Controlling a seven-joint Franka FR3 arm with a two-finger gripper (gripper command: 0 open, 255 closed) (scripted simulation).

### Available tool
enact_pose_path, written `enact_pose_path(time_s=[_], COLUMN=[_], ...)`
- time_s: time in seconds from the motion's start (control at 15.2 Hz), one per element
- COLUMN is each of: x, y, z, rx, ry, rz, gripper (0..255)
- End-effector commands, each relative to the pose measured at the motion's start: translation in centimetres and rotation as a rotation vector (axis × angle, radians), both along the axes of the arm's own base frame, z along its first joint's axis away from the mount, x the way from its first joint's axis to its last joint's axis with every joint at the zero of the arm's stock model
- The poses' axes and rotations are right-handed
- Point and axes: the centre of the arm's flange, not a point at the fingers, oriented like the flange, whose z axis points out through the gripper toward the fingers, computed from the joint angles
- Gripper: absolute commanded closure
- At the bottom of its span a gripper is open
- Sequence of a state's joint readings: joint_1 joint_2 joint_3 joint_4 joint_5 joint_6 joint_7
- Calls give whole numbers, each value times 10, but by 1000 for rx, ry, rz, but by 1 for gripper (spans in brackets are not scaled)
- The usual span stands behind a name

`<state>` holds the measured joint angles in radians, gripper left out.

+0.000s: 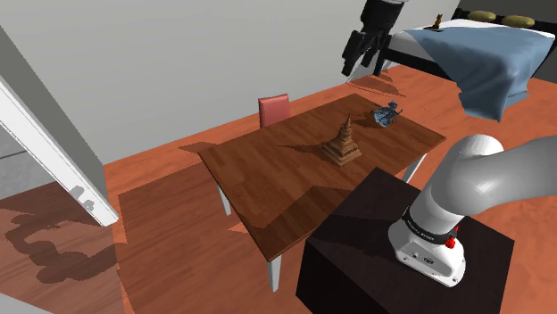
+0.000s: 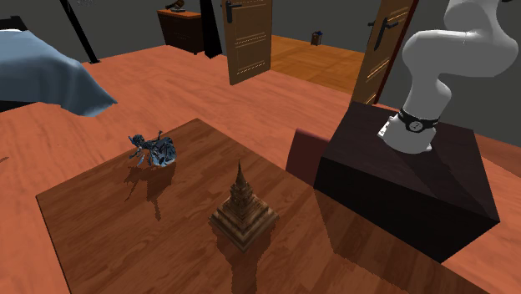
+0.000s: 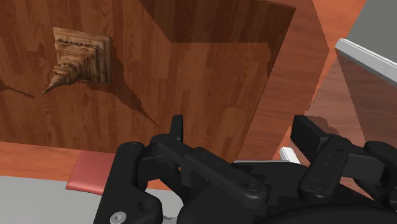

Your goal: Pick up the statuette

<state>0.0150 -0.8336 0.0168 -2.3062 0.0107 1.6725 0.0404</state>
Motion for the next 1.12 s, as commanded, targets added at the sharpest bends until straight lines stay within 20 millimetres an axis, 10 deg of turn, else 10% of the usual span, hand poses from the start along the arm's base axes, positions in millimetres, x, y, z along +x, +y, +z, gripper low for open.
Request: enact_pose_path(time_s=[0.0, 1.06], x=[0, 58], y=[0, -117], z=[0, -155], rx=[0, -68], ry=[0, -48], rz=[0, -98], gripper=[0, 0])
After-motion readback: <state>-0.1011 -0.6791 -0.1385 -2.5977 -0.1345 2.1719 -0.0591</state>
